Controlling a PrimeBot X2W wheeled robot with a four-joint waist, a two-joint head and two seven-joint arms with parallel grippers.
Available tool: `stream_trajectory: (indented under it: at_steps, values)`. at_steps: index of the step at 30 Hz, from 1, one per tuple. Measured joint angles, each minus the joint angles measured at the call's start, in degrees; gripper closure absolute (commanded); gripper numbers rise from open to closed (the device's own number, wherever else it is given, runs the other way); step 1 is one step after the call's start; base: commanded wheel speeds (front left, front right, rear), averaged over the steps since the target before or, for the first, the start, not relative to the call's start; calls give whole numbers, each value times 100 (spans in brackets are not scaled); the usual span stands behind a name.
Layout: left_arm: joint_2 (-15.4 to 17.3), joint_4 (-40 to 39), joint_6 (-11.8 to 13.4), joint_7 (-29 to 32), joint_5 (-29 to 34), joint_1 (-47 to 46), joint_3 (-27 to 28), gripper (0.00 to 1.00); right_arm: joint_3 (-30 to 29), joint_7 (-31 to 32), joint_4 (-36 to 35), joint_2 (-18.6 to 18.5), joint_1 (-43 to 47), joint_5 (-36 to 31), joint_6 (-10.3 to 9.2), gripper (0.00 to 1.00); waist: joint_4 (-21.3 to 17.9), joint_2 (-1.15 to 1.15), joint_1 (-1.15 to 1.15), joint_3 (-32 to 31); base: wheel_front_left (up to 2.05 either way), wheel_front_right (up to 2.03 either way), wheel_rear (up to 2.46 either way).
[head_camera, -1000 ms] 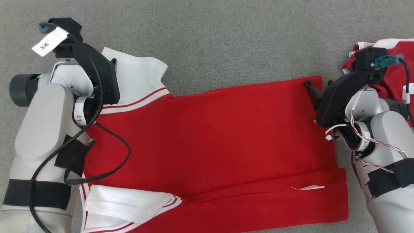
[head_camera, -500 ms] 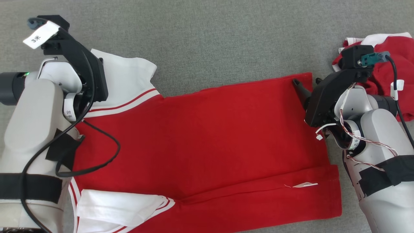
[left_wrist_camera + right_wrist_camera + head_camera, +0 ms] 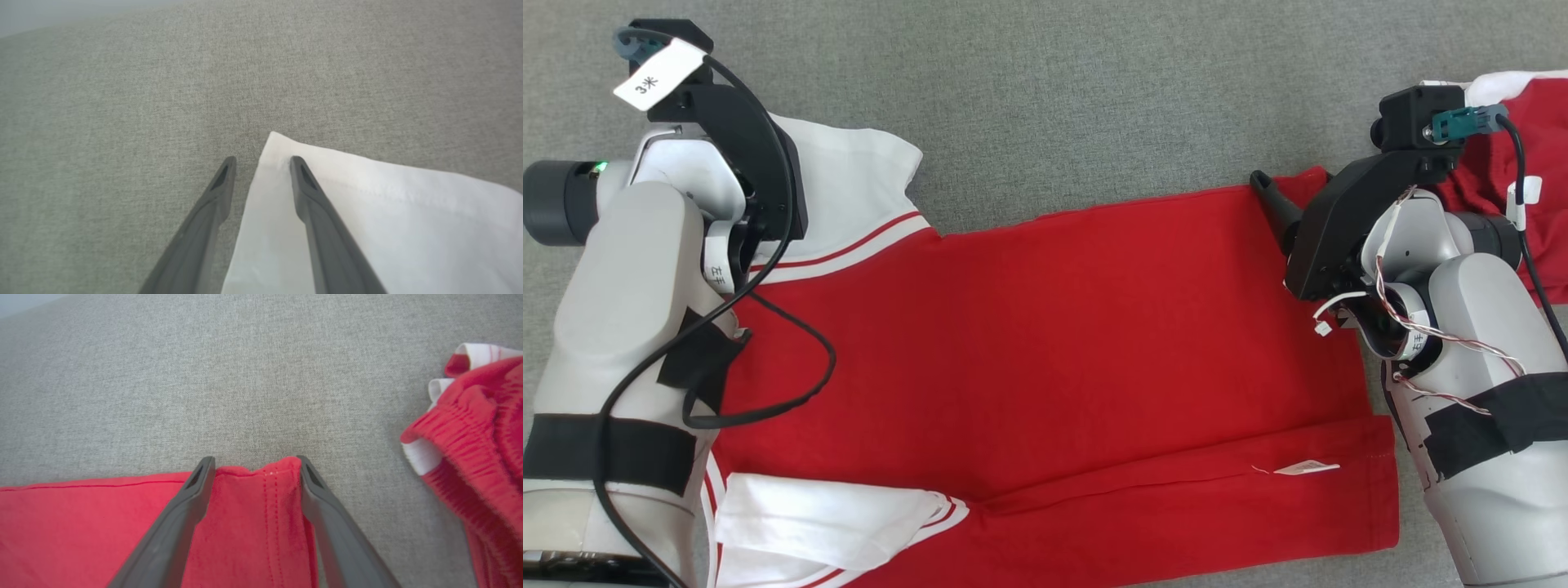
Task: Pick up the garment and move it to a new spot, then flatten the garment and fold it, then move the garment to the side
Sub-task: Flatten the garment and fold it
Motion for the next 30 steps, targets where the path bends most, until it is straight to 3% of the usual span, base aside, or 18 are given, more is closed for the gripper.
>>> stream_trajectory:
  at_steps: [2,4,7,19,20,21,24,30]
  values:
    - [-12,40,0,-38,-1,-1,-1,55,1,0,25,-1,1,-1,11,0,11,0,0,1,0,0,0]
    - [-15,100,-10,-58,-2,-13,-19,60,10,-7,34,-1,1,-1,12,0,17,0,0,-5,0,0,0]
    - [-33,183,-58,-158,-10,-44,-24,100,26,-25,60,0,1,-1,20,0,13,0,0,-15,0,0,0]
    - [-155,415,-113,-372,-20,-193,-41,100,36,-154,24,38,-214,-1,40,2,1,0,0,21,0,0,0]
    - [-156,441,-114,-385,-20,-195,-42,100,38,-158,34,52,-218,-1,38,4,3,0,0,22,0,0,0]
    - [-162,527,-116,-410,-20,-257,-47,100,79,-129,183,66,-198,-23,18,20,10,0,0,22,0,0,0]
    - [-183,578,-119,-461,-20,-269,-54,100,102,-114,219,24,-183,-124,-20,0,23,0,0,15,0,0,0]
    - [-183,736,-165,-560,-20,-272,-66,100,57,10,170,-34,-171,-172,-99,0,30,0,0,-39,0,0,0]
